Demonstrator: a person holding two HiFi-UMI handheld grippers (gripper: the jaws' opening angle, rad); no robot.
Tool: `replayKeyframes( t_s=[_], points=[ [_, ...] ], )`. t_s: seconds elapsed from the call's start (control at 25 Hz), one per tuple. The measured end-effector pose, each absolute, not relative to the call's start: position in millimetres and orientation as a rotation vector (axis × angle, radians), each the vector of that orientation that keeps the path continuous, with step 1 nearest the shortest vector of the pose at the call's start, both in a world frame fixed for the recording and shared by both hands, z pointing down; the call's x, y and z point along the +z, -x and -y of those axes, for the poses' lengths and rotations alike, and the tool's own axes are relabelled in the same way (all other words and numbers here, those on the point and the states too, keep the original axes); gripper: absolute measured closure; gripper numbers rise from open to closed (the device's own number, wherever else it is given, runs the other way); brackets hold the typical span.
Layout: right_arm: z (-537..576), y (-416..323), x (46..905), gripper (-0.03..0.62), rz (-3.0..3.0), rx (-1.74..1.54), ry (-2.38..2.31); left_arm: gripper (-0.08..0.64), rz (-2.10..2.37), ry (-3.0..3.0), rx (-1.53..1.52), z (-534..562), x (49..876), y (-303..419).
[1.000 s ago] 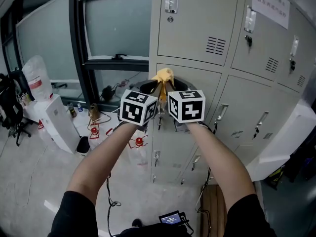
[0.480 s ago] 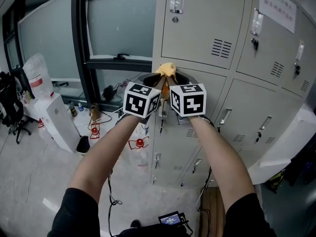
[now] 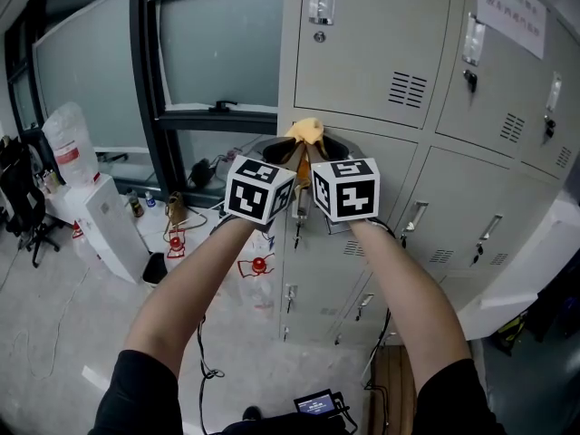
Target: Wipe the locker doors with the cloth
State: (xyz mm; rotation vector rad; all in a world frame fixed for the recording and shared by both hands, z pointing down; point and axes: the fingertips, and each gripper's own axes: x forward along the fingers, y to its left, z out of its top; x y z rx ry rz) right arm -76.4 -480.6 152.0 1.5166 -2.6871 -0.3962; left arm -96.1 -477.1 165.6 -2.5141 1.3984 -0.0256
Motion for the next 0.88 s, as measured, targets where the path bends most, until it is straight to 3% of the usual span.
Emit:
replayKeyframes(
  t_s=[0.88],
  points=[
    [477,-14,156,0.525,2.638,-0.354,-1.662,0.522,-1.252,2.562,-0.062,472,168,6]
  ],
)
